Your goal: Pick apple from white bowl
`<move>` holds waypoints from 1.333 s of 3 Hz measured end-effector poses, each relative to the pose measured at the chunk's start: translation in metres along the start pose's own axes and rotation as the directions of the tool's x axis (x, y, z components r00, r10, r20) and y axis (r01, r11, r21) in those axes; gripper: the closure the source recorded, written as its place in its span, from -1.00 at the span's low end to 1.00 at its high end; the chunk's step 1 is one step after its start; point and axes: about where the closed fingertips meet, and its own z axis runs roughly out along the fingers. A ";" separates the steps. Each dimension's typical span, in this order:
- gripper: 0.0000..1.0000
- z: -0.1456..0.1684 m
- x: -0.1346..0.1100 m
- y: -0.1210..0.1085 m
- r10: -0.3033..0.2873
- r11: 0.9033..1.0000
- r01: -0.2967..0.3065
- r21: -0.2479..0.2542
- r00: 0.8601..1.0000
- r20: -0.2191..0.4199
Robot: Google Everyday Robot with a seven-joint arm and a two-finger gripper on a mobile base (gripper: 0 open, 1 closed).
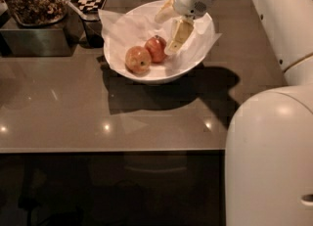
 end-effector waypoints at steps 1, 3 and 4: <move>-0.46 0.010 0.005 -0.011 -0.020 1.000 0.019 0.009 0.999 0.029; -0.46 0.028 0.013 -0.020 -0.021 1.000 0.018 0.025 0.992 0.125; -0.44 0.042 0.013 -0.017 -0.009 1.000 0.008 0.007 0.985 0.175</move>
Offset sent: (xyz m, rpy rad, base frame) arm 0.0236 -0.0021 -0.0195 0.0968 -0.0073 0.0550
